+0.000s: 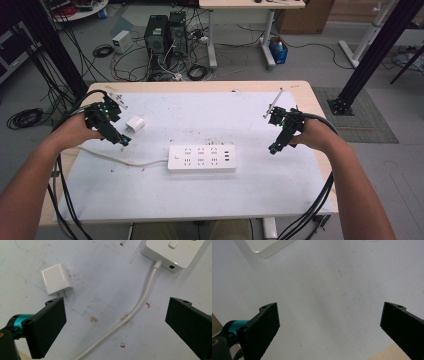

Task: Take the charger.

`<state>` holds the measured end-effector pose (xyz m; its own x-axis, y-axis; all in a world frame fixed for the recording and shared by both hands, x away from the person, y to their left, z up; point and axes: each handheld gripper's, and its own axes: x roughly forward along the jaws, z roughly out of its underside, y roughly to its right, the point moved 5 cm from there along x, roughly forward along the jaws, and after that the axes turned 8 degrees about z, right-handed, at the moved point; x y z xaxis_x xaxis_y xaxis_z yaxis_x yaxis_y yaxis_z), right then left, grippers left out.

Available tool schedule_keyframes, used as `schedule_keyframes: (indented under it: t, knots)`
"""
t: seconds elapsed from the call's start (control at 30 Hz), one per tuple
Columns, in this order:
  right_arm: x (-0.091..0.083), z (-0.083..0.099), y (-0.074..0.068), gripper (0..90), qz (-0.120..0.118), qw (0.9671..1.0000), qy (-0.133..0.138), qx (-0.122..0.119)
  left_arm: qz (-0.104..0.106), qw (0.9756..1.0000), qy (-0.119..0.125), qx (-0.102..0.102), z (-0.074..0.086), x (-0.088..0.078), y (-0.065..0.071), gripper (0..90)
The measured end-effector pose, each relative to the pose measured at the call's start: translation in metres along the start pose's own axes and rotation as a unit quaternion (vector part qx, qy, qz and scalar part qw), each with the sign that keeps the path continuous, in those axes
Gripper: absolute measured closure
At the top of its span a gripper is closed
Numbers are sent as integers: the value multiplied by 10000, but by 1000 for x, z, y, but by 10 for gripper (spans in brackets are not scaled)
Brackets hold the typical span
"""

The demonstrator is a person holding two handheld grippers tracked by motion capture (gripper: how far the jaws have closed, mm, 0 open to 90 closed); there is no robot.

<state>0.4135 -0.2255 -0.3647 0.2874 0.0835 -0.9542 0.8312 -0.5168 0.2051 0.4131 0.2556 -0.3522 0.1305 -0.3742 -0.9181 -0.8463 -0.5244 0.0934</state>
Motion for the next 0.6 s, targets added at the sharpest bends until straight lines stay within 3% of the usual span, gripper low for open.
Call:
schedule_keyframes:
  t: [0.6]
  knots:
    - [-1,-3,-1,17,34,10000,58,-13,-182,9997,83,-119,3,-6,-7,33]
